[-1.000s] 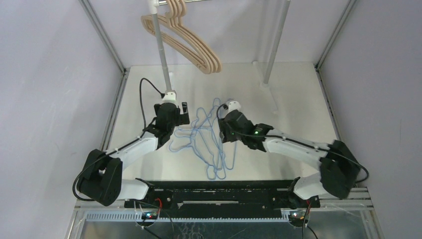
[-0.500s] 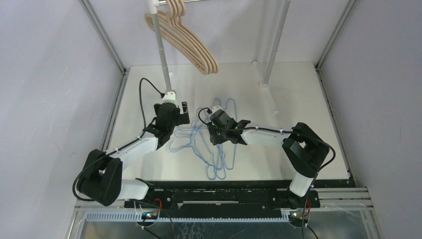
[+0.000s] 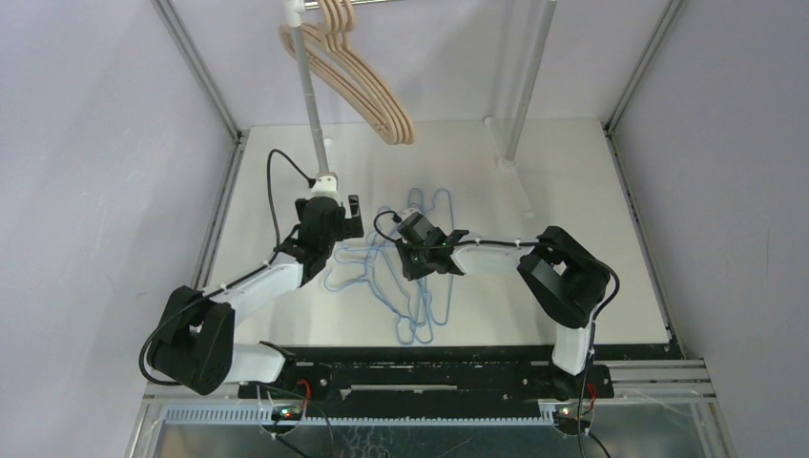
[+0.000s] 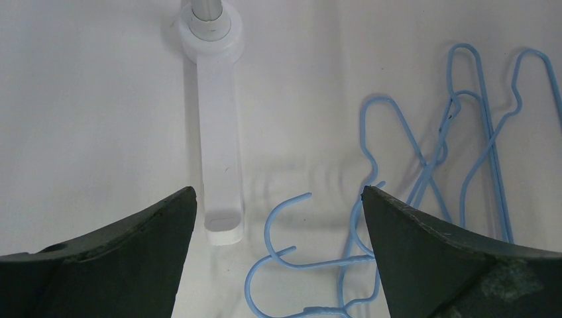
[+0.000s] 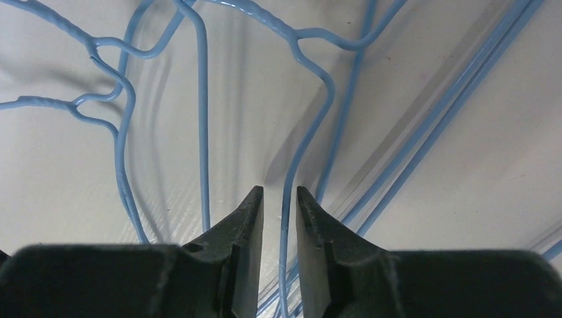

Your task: Organize the hangers

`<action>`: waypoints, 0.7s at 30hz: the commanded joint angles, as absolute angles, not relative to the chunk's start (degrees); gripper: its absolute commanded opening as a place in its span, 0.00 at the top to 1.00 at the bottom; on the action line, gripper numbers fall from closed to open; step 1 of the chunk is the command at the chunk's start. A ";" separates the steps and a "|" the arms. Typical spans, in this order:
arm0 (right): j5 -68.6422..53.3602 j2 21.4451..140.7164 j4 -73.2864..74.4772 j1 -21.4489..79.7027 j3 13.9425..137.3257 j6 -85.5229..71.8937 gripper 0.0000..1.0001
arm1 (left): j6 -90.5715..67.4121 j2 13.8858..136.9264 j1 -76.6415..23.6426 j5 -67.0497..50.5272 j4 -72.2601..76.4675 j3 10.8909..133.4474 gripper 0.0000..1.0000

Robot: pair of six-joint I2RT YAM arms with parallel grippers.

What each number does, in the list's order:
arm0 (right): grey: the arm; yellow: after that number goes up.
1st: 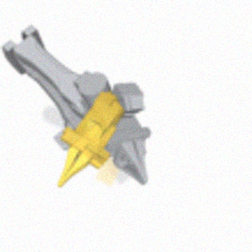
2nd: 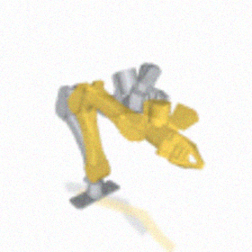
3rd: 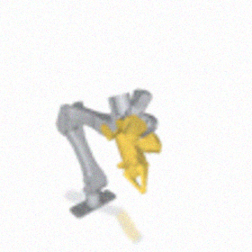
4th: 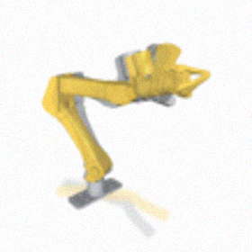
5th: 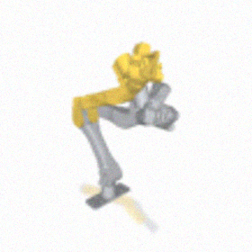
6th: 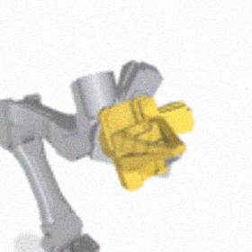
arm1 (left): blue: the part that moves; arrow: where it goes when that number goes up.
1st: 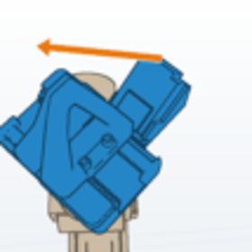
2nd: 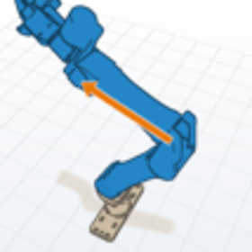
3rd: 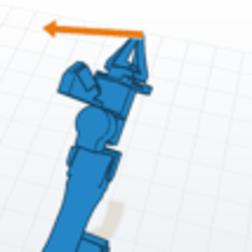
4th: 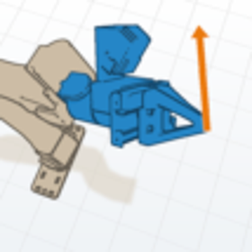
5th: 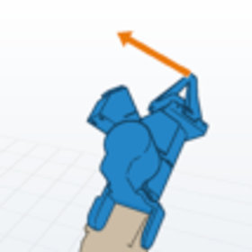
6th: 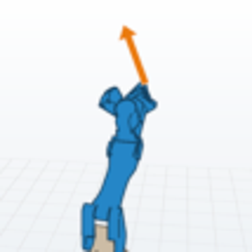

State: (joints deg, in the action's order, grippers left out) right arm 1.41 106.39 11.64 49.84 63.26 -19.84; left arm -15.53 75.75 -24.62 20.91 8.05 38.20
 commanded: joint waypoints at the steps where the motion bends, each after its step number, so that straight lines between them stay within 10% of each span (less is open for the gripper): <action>1: 1.55 106.63 10.96 49.53 65.15 -19.49 0.75 | -15.91 75.19 -24.50 21.84 10.06 38.12 0.01; 6: 1.78 105.61 11.95 49.48 65.13 -19.69 0.99 | -15.90 74.99 -24.42 22.15 10.11 38.05 0.01; 21: -10.63 86.96 15.19 39.80 59.86 -17.18 1.00 | -16.19 74.06 -24.45 23.16 10.71 37.33 0.01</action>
State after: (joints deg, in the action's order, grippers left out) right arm -4.32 93.95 14.48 42.85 60.05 -19.57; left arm -15.55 75.61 -24.62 22.15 8.34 38.20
